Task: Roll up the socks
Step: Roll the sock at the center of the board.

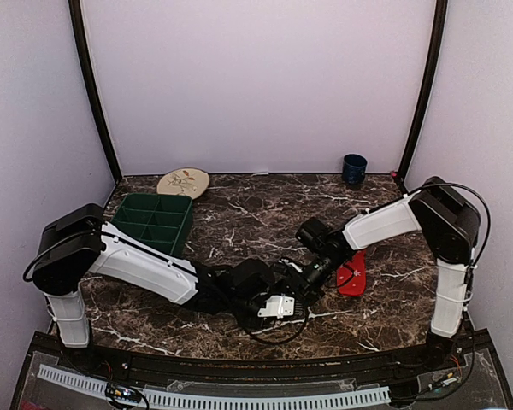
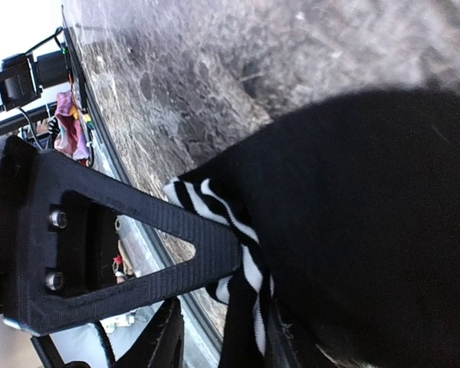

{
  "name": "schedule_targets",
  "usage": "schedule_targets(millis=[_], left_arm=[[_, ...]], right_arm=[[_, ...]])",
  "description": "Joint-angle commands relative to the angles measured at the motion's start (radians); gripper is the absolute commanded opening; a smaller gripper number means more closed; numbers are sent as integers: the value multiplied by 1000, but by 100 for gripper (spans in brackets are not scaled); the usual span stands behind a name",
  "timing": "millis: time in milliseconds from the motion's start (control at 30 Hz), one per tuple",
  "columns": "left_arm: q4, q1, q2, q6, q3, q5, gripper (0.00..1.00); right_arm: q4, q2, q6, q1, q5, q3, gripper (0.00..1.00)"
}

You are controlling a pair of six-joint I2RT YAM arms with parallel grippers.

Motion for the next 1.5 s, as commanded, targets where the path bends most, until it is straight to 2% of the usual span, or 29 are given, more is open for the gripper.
schedule_targets(millis=[0,433,867,1333,1467], left_arm=[[-230,-5,68,-45,-4,125,10],[-455,31,135,-129,127,276,9],[-606,87,183,-181,241,428,9],[-786,164,287,-207,408,598,8],[-826,174,317,-210,442,629,8]], right_arm=[[28,-49,-5,-23,64,-40,37],[87,-138,5,-49,179,-124,41],[146,-223,18,-52,294,-177,46],[227,-368,79,-53,501,-298,48],[236,-465,83,-53,578,-332,48]])
